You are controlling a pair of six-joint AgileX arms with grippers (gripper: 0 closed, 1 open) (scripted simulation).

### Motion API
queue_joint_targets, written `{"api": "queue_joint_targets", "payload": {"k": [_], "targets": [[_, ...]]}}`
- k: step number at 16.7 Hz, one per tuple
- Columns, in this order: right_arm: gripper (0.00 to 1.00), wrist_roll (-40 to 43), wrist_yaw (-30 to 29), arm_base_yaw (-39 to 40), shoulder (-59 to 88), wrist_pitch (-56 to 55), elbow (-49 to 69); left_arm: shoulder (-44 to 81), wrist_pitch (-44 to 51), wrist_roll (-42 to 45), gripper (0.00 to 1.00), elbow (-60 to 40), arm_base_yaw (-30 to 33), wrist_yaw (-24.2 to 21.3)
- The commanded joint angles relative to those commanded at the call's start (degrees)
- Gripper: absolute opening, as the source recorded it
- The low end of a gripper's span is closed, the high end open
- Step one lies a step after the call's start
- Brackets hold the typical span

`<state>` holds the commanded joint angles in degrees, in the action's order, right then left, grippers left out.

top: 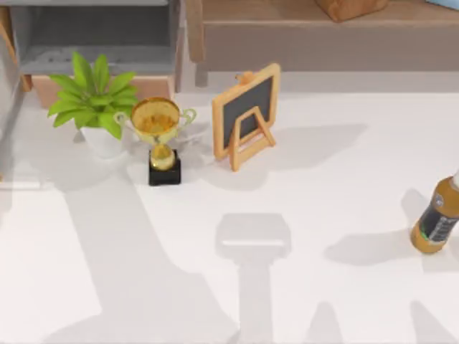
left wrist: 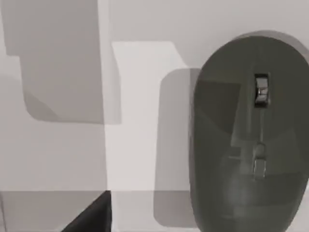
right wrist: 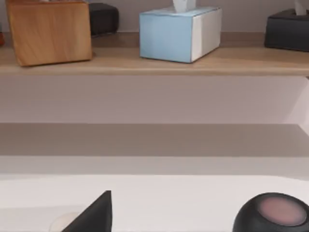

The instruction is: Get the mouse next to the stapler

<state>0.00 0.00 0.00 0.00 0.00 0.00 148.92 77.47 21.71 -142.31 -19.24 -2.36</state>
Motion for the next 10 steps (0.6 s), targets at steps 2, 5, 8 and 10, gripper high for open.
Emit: {"api": "queue_joint_targets", "payload": {"k": [2,5,8,10], "targets": [[1.0,0.0,0.0,0.0,0.0,0.0,0.0,1.6,0.6,0.3,1.0,-1.8,0.3,-0.1],[1.0,0.0,0.0,0.0,0.0,0.0,0.0,1.6,0.6,0.3,1.0,-1.8,0.3,-0.1],[1.0,0.0,0.0,0.0,0.0,0.0,0.0,1.6,0.5,0.3,1.0,-1.6,0.2,-0.1],[1.0,0.0,0.0,0.0,0.0,0.0,0.0,0.3,1.7,0.6,1.0,-1.5,-0.1,-0.1]]}}
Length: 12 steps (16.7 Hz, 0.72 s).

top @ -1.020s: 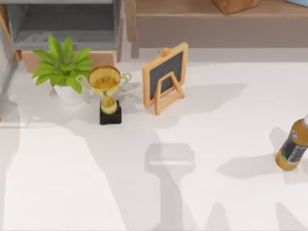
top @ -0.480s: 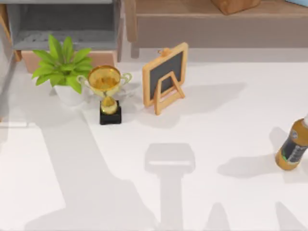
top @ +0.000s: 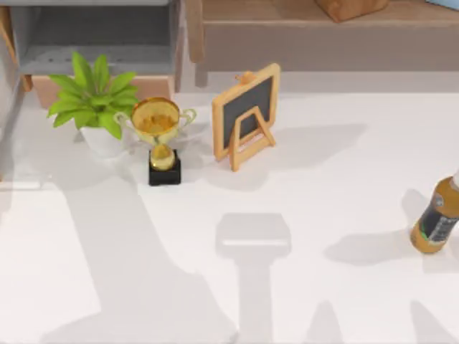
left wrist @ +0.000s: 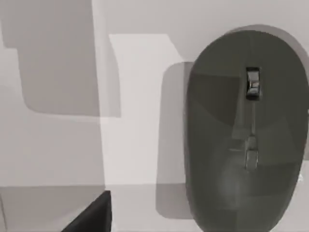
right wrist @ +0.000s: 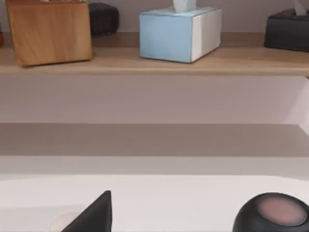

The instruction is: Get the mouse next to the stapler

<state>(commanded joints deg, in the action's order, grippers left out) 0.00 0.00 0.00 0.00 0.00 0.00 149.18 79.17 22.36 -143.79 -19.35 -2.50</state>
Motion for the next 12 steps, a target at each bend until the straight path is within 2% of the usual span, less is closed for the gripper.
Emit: {"api": "queue_joint_targets", "payload": {"k": [8,12], "targets": [[1.0,0.0,0.0,0.0,0.0,0.0,0.0,-14.4,13.0,4.8,1.0,1.4,-4.8,-0.3],[1.0,0.0,0.0,0.0,0.0,0.0,0.0,-17.2,14.7,5.8,1.0,2.8,-5.9,-0.4]]}}
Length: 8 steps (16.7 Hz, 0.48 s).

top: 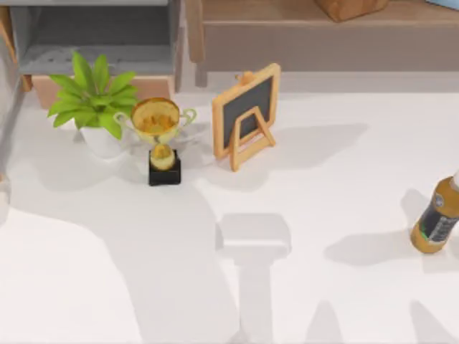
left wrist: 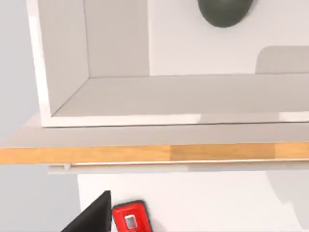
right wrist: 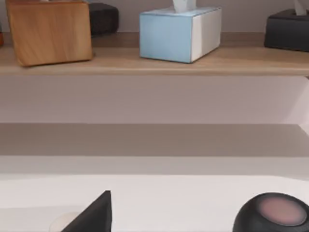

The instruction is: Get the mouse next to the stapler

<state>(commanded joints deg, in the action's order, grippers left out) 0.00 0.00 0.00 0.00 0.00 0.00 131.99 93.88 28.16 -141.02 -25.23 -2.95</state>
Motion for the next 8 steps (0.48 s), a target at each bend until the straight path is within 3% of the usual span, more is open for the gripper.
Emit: {"api": "queue_joint_targets", "payload": {"k": [8], "targets": [[1.0,0.0,0.0,0.0,0.0,0.0,0.0,13.0,-15.3,-5.0,1.0,2.0,5.2,0.4]]}}
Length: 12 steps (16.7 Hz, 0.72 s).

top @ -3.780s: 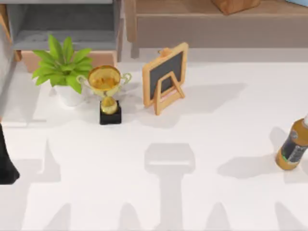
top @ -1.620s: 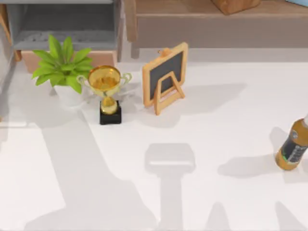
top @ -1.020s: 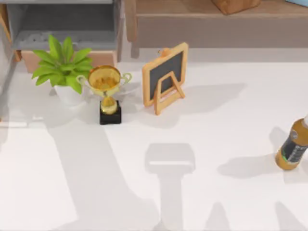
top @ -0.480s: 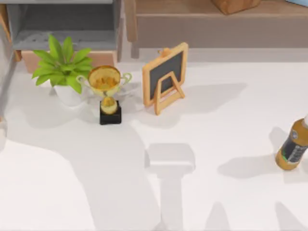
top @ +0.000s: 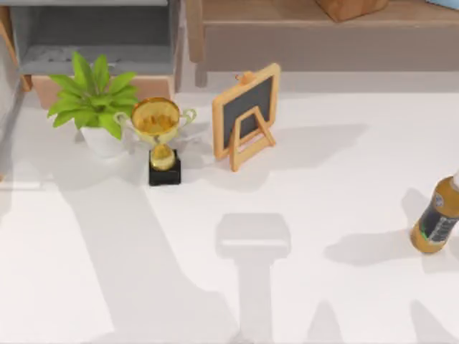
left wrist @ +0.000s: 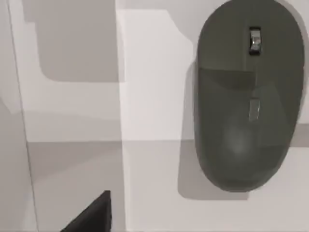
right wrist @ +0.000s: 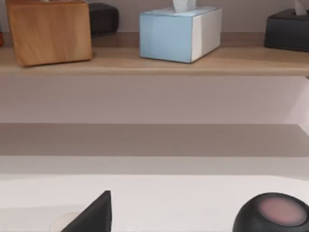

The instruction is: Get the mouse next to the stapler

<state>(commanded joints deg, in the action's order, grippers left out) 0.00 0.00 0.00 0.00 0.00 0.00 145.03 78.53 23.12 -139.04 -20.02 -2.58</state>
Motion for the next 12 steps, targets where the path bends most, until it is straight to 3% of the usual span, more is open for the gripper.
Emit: {"api": "queue_joint_targets", "payload": {"k": [4,9,12], "targets": [[1.0,0.0,0.0,0.0,0.0,0.0,0.0,5.6,-6.6,-1.1,1.0,0.9,1.1,0.1],[1.0,0.0,0.0,0.0,0.0,0.0,0.0,5.8,-6.9,-1.2,1.0,1.0,1.2,0.1],[1.0,0.0,0.0,0.0,0.0,0.0,0.0,5.8,-6.9,-1.2,0.77,1.0,1.2,0.1]]}}
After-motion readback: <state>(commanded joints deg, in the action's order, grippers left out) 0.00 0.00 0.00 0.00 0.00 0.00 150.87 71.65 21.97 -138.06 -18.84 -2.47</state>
